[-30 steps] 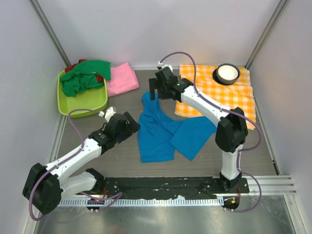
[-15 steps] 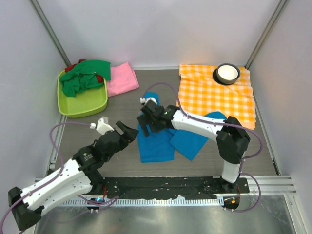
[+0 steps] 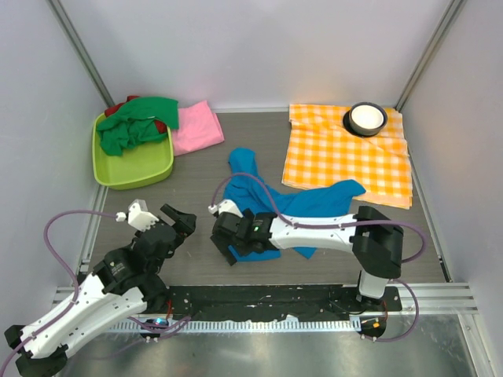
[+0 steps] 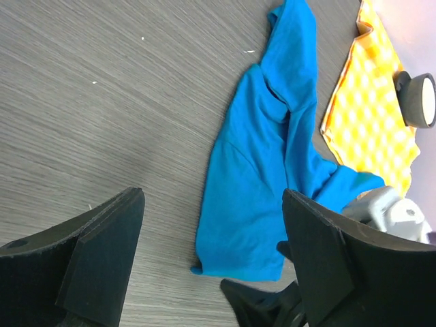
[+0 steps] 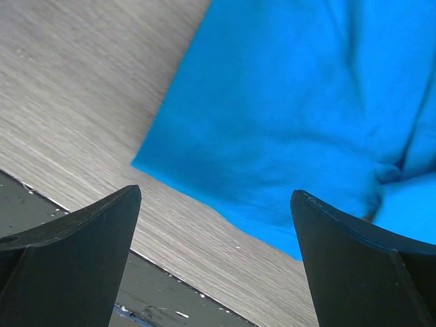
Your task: Fold and stack the t-shirts
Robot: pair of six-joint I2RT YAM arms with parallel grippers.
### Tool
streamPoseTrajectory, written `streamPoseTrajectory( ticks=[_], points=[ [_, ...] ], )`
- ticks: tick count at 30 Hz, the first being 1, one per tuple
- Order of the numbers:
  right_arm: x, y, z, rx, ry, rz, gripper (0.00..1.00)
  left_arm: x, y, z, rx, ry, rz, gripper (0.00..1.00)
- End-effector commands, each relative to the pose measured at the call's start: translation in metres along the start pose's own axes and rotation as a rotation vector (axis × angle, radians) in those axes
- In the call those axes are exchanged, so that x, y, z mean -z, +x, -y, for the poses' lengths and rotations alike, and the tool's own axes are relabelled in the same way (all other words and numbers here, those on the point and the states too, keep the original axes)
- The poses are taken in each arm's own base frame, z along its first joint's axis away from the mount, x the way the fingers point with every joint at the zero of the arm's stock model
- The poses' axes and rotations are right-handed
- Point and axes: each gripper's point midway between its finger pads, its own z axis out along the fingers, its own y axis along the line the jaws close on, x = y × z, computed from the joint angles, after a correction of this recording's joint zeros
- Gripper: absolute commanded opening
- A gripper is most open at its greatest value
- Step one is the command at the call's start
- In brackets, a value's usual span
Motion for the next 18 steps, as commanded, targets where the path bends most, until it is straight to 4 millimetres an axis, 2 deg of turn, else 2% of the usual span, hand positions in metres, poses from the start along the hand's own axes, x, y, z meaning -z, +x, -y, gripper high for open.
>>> streamPoseTrajectory(
  ticks=[1,6,12,14,16,18],
  points=[
    [-0.005,-0.018,-0.027,0.01,-0.006,0.055,0.98,0.001,-0.014,-0.003,0.011,-0.03,0.062,0.86],
    [-0.02,-0.007,-0.047,0.044,-0.029,0.026,0.98,0.002,-0.016,-0.005,0.012,-0.032,0.071,0.87],
    [-0.03,-0.004,-0.047,0.058,-0.011,0.028,0.97,0.001,-0.015,-0.006,0.015,-0.031,0.073,0.87],
    [-0.032,-0.003,-0.046,0.058,-0.005,0.028,0.88,0.001,-0.016,-0.006,0.016,-0.03,0.075,0.87],
    [-0.034,-0.002,-0.046,0.062,-0.001,0.025,0.7,0.001,-0.016,-0.006,0.015,-0.029,0.075,0.88],
    [-0.035,0.0,-0.045,0.065,0.005,0.02,0.59,0.001,-0.015,-0.008,0.009,-0.036,0.074,0.87]
  ],
)
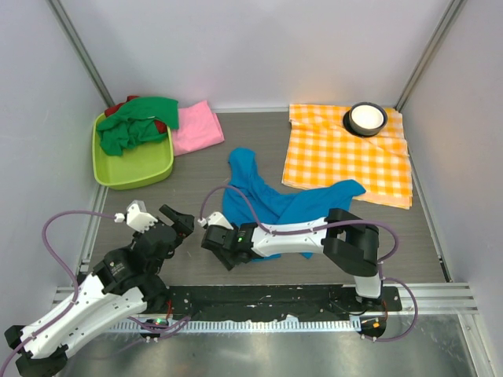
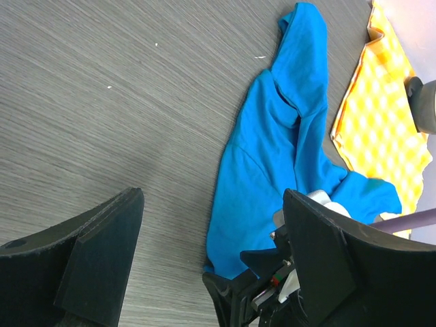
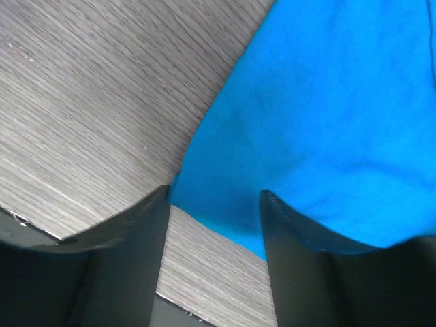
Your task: Fold and stack the t-shirts
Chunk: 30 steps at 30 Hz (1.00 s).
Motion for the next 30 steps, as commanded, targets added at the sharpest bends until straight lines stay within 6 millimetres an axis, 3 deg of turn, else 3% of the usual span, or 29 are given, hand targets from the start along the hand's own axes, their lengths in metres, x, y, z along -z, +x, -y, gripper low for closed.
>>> streamPoseTrajectory(
  ticks=[1,5,6,8,10,13,15,17,18,21,22,24,25,27,30],
  points=[
    [0.001,-0.02,-0.006,-0.023,0.001,0.061,0.49,0.001,-0.012,0.001,0.029,-0.002,0.053,0.87],
    [0.0,-0.019,-0.006,-0.029,0.003,0.057,0.27,0.001,-0.013,0.003,0.026,-0.003,0.053,0.88],
    [0.0,-0.02,-0.006,-0.03,0.005,0.058,0.14,0.001,-0.013,0.003,0.025,-0.003,0.053,0.88],
    [0.003,-0.023,-0.002,-0.037,0.027,0.062,0.01,0.002,-0.015,0.005,0.022,-0.001,0.054,0.87],
    [0.013,-0.038,0.001,-0.047,0.056,0.105,0.01,0.002,-0.016,0.005,0.016,-0.003,0.06,0.88],
    [0.048,-0.084,0.005,-0.098,0.072,0.238,0.01,0.003,-0.022,0.008,0.01,-0.005,0.077,0.87],
    [0.09,-0.131,0.008,-0.146,0.06,0.378,0.01,0.003,-0.023,0.009,0.002,-0.012,0.08,0.87],
    [0.122,-0.165,0.02,-0.183,0.102,0.489,0.01,0.002,-0.022,0.01,-0.005,-0.016,0.075,0.87],
    [0.15,-0.191,0.024,-0.216,0.102,0.566,0.01,0.001,-0.02,0.011,-0.005,-0.014,0.069,0.87],
    [0.185,-0.234,0.077,-0.306,0.247,0.661,0.01,0.0,-0.014,0.018,0.007,0.009,0.041,0.87],
    [0.186,-0.241,0.113,-0.363,0.301,0.654,0.01,-0.001,-0.009,0.02,0.005,0.017,0.023,0.87],
    [0.199,-0.255,0.162,-0.459,0.379,0.691,0.01,-0.001,-0.006,0.024,0.003,0.031,0.007,0.87],
    [0.2,-0.257,0.205,-0.524,0.455,0.693,0.01,-0.003,-0.003,0.025,-0.005,0.033,-0.002,0.87],
    [0.211,-0.257,0.25,-0.599,0.551,0.716,0.01,-0.003,0.003,0.032,-0.015,0.062,-0.033,0.86],
    [0.221,-0.238,0.323,-0.701,0.711,0.695,0.01,-0.006,0.015,0.039,-0.036,0.082,-0.081,0.86]
  ],
)
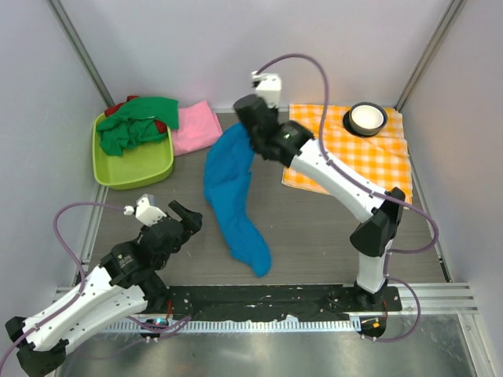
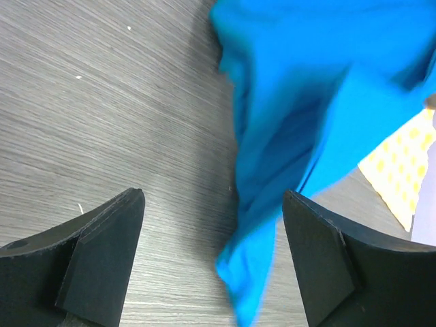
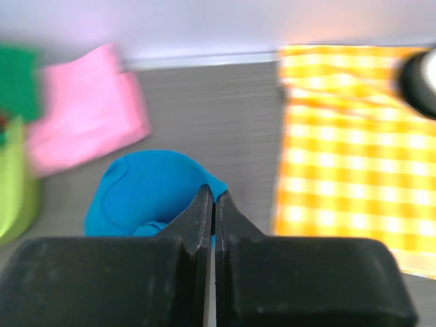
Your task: Fold and stack the t-shirts
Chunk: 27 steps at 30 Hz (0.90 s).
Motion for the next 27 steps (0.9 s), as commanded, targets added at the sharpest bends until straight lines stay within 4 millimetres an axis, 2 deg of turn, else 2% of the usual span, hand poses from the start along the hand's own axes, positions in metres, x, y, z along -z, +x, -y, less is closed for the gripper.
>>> streamPoseTrajectory(
  ticks=[1,2,3,4,5,7,9,14,17,18,20,21,22,24,25,27],
  points=[
    [-0.009,-0.044,0.107,-0.055,0.292,0.069,0.01,-0.003,0.007,0.027,-0.002,0.083,-0.04,0.86],
    [-0.01,-0.041,0.124,-0.045,0.326,0.056,0.01,-0.004,0.012,0.027,-0.009,0.081,-0.059,0.86],
    [-0.003,-0.042,0.136,-0.032,0.373,0.068,0.01,-0.005,0.013,0.027,-0.019,0.081,-0.061,0.86],
    [0.014,-0.054,0.147,-0.055,0.373,0.097,0.01,-0.007,0.015,0.027,-0.021,0.083,-0.061,0.86],
    [0.016,-0.04,0.154,-0.031,0.381,0.076,0.01,-0.008,0.015,0.026,-0.023,0.08,-0.059,0.86],
    [0.023,-0.037,0.155,-0.052,0.341,0.083,0.01,-0.01,0.013,0.025,-0.029,0.077,-0.04,0.86],
    [0.031,-0.025,0.163,-0.048,0.341,0.063,0.01,-0.011,0.011,0.026,-0.034,0.075,-0.031,0.86],
    [0.033,0.01,0.153,-0.038,0.245,-0.044,0.01,-0.018,0.017,0.034,-0.047,0.078,-0.044,0.86],
    [0.035,0.023,0.15,-0.027,0.223,-0.066,0.01,-0.029,0.027,0.037,-0.068,0.059,-0.064,0.86],
    [0.039,0.025,0.153,-0.021,0.221,-0.076,0.01,-0.032,0.027,0.045,-0.062,0.074,-0.057,0.86],
    [0.048,0.032,0.151,0.002,0.222,-0.08,0.01,-0.043,0.035,0.049,-0.124,0.039,-0.076,0.86],
    [0.062,0.032,0.151,0.026,0.212,-0.074,0.01,-0.041,0.029,0.066,-0.12,0.062,-0.077,0.86],
    [0.079,0.035,0.137,0.047,0.177,-0.063,0.01,-0.046,0.036,0.07,-0.147,0.048,-0.103,0.86],
    [0.108,0.041,0.139,0.095,0.187,-0.024,0.01,-0.043,0.03,0.085,-0.151,0.075,-0.102,0.86],
    [0.137,0.038,0.129,0.025,0.098,0.004,0.01,-0.04,0.026,0.088,-0.135,0.093,-0.093,0.86],
    [0.154,0.06,0.135,0.016,0.047,-0.031,0.01,-0.037,0.02,0.09,-0.115,0.12,-0.067,0.86]
  ],
)
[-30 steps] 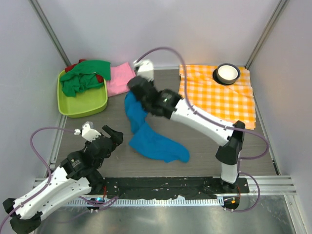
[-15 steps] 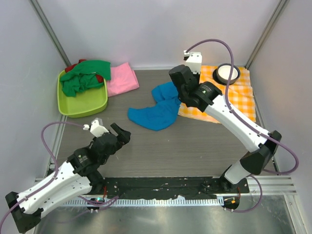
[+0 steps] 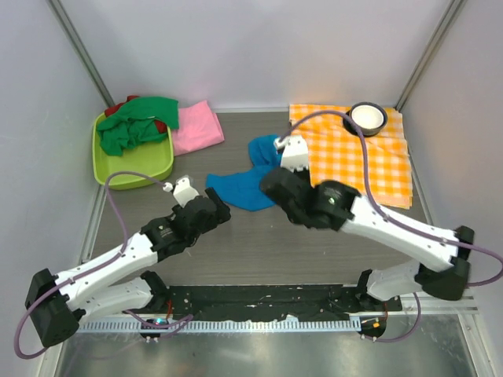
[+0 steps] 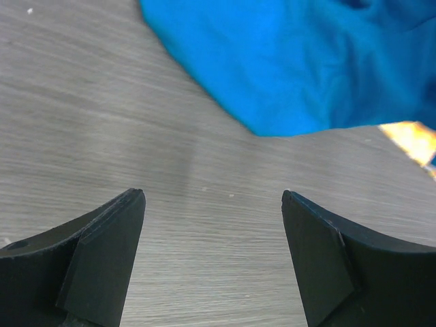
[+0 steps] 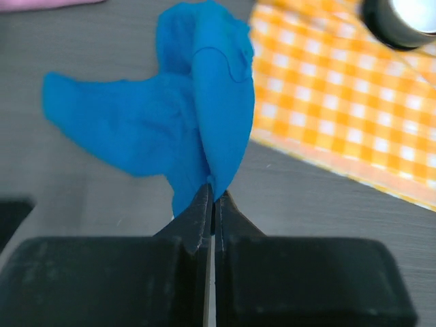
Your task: Fold and stack the t-shirts
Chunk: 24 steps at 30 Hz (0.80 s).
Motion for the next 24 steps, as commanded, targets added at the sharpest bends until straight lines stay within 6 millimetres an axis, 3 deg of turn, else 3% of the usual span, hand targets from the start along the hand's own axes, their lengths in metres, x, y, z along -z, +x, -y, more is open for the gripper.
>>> streamPoseTrajectory(
  ticks=[1,2,4,5,8,15,16,17,19,24],
  points=[
    [0.069,0.001,0.045,-0.186,-0.098,0.081,0.01,0.021,-0.038,0.037,0.073,0.154,0.105,0.86],
    [0.062,0.028,0.048,-0.182,-0.08,0.045,0.01,0.023,-0.042,0.035,0.077,0.154,0.123,0.86],
    [0.053,0.055,0.061,-0.152,-0.023,0.023,0.01,0.022,-0.046,0.032,0.05,0.126,0.143,0.86],
    [0.043,0.08,0.064,-0.103,0.017,-0.006,0.01,0.014,-0.044,0.03,0.025,0.091,0.14,0.86],
    [0.034,0.098,0.057,-0.111,0.043,-0.039,0.01,0.007,-0.05,0.05,0.006,0.097,0.148,0.86],
    [0.025,0.075,0.034,-0.148,0.015,0.013,0.01,-0.052,-0.004,0.108,0.012,0.172,-0.018,0.86],
    [0.022,0.073,0.036,-0.139,0.033,0.014,0.01,-0.07,0.018,0.109,-0.012,0.159,-0.085,0.84],
    [0.02,0.068,0.037,-0.149,0.047,0.023,0.01,-0.073,0.021,0.124,-0.009,0.189,-0.109,0.84],
    [0.014,0.066,0.039,-0.156,0.067,0.014,0.01,-0.09,0.043,0.131,-0.024,0.194,-0.17,0.83],
    [0.001,0.065,0.046,-0.203,0.059,-0.001,0.01,-0.11,0.054,0.145,-0.034,0.202,-0.169,0.82]
  ],
)
